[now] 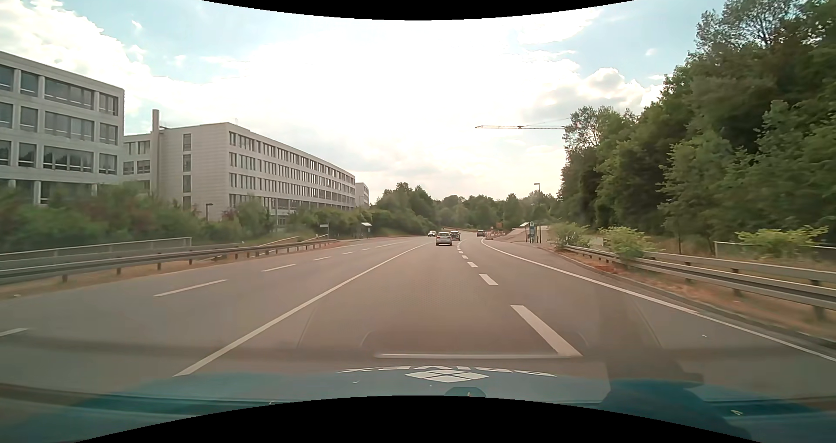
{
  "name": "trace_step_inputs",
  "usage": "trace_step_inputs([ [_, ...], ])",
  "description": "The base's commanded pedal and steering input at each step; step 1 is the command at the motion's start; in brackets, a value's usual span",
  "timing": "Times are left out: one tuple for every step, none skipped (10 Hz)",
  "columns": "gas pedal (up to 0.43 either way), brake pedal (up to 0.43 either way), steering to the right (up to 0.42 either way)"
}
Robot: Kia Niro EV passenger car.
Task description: Follow the waypoints while adhering to traffic rules and regulations
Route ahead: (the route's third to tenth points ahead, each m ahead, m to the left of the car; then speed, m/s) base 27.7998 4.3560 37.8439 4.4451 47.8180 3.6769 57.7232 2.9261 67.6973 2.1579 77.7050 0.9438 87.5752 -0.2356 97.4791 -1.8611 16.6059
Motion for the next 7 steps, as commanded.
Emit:
trace_step_inputs([
  [0.177,0.000,0.002],
  [0.177,0.000,0.002],
  [0.177,0.000,0.002],
  [0.177,0.000,0.003],
  [0.177,0.000,0.003],
  [0.177,0.000,0.004],
  [0.177,0.000,0.005],
])
